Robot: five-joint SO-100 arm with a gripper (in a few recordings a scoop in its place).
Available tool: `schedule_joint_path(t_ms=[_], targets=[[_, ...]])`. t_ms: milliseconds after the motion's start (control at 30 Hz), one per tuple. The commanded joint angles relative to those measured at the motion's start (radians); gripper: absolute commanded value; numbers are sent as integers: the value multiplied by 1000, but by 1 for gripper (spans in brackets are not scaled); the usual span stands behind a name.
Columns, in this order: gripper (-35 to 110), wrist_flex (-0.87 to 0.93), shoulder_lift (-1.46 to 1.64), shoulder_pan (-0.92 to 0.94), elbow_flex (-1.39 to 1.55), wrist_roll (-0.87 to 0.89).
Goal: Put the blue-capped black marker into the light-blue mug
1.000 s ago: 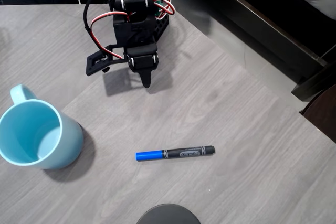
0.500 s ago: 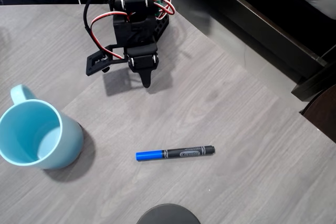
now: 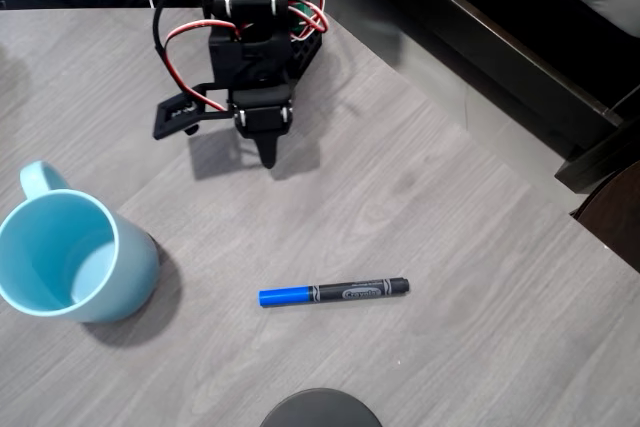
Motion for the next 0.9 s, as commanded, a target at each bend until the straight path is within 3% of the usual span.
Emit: schedule_joint_path(t_ms=[0,167,300,433,667,867], targets=[[0,-49,26,78,3,-195],[1,-77,25,144,3,-597],[3,-112,25,149,-51,-666],[5,-120,-72,69,-233,-584],[4,-77,-746,-72,-839,-304],[3,150,-1393,-172,-1405,66]])
